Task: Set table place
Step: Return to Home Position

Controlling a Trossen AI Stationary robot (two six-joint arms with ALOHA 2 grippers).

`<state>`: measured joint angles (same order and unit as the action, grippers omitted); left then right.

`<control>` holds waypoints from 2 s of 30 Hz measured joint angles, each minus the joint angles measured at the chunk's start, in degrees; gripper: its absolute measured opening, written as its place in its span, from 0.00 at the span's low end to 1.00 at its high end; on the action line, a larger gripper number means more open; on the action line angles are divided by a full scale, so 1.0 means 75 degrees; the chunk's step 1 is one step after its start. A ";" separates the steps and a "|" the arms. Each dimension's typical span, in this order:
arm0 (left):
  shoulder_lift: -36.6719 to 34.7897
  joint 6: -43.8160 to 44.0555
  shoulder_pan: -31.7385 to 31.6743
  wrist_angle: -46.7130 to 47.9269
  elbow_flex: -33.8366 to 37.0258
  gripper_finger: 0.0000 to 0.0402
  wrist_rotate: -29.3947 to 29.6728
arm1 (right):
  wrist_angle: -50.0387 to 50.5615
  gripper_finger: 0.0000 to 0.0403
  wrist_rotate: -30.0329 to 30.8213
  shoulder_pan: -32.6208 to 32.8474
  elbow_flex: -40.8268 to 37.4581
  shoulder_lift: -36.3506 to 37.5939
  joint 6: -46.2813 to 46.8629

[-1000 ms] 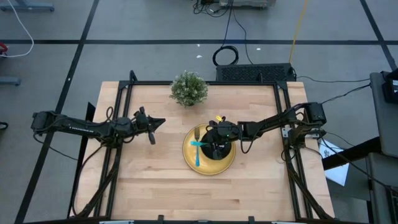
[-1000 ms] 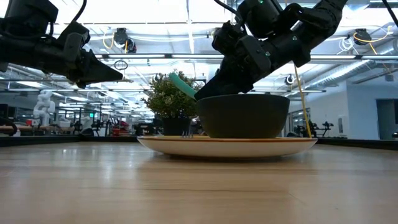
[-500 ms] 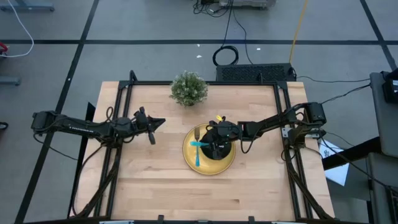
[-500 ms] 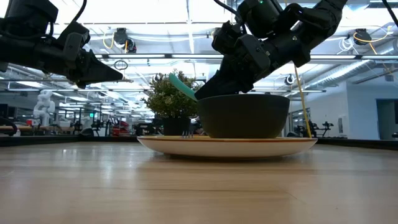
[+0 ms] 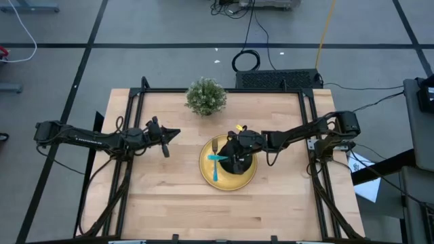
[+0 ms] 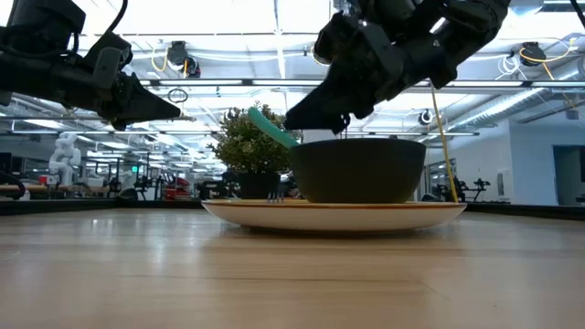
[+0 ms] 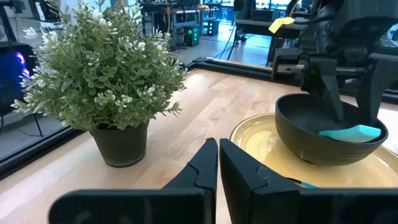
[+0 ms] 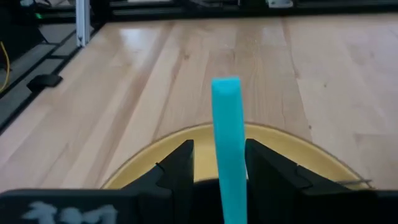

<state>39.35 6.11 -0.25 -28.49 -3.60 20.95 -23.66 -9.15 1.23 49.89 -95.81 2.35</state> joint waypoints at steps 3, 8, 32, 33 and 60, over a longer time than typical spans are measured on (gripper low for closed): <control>0.0000 0.0003 0.0000 0.0003 0.0000 0.06 0.0000 | 0.0055 0.33 0.0000 0.0000 0.0000 0.0126 0.0000; 0.0000 0.0003 0.0000 0.0001 -0.0003 0.06 0.0000 | 0.0197 0.34 0.0003 -0.0025 0.0000 0.0454 0.0000; 0.0000 0.0058 -0.0006 -0.0003 -0.0003 0.06 -0.0002 | 0.0737 0.34 0.0009 -0.0154 0.0003 0.1379 0.0055; 0.0000 0.0058 -0.0006 -0.0003 -0.0003 0.06 -0.0002 | 0.0753 0.34 0.0009 -0.0154 0.0003 0.1379 0.0055; 0.0000 0.0085 -0.0006 0.0164 -0.0003 0.06 -0.0006 | 0.2433 0.33 0.0425 -0.0458 -0.0003 0.4150 -0.0427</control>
<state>39.35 6.74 -0.30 -27.26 -3.62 20.91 -5.41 -5.96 -2.20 49.87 -64.69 -0.85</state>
